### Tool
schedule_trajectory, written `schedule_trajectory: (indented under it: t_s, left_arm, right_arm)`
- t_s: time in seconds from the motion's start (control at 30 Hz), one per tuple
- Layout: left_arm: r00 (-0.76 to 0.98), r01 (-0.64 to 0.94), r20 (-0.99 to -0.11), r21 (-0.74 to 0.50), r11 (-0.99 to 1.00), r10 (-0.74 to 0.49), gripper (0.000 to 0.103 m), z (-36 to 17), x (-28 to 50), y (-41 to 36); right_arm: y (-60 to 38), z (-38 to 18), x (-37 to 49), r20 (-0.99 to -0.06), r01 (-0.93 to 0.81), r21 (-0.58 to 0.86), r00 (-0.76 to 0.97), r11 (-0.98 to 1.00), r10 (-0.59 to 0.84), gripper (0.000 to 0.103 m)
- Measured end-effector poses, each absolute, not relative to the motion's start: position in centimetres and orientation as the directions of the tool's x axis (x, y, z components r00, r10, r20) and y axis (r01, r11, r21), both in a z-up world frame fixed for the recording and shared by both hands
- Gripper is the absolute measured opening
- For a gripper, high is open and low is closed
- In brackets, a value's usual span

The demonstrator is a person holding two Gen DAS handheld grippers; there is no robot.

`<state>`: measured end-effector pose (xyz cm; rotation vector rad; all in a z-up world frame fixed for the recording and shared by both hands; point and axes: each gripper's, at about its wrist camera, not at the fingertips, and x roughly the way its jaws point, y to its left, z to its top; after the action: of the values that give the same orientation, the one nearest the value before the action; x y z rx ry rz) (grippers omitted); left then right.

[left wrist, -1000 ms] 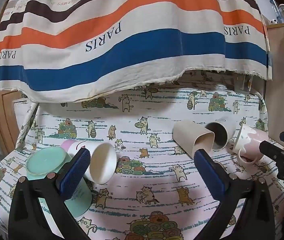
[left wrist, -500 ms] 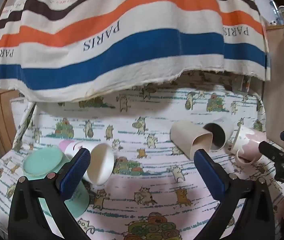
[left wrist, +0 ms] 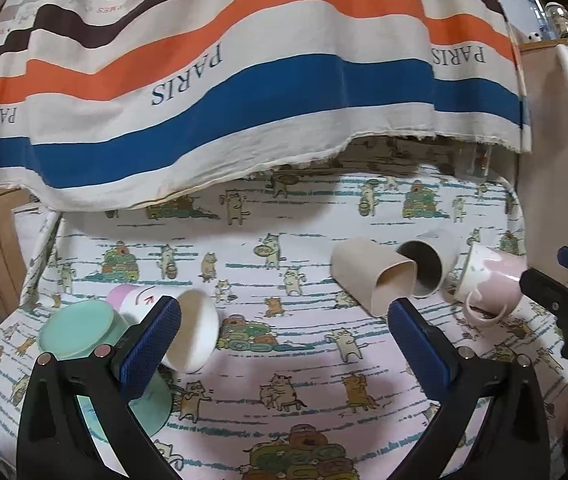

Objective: Flip cup upside down

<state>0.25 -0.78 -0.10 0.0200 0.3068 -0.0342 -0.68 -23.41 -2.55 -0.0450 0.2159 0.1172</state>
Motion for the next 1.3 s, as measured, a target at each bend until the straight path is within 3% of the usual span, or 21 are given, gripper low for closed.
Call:
schedule_trajectory:
  t_s: [0.2,1.3]
  left_arm:
    - [0.952,-0.015,-0.307,0.005,1.000,0.016,0.103,-0.07,0.35,-0.47]
    - [0.949,-0.012,-0.314,-0.002,1.000,0.011,0.103,-0.05,0.43,-0.55]
  right_arm:
    - [-23.40,-2.63,-0.75,-0.212,-0.124,-0.031,0.970,0.992,0.115,0.101]
    - [-23.27,-2.63,-0.71,-0.216,-0.116,-0.034,0.970,0.993,0.106,0.101]
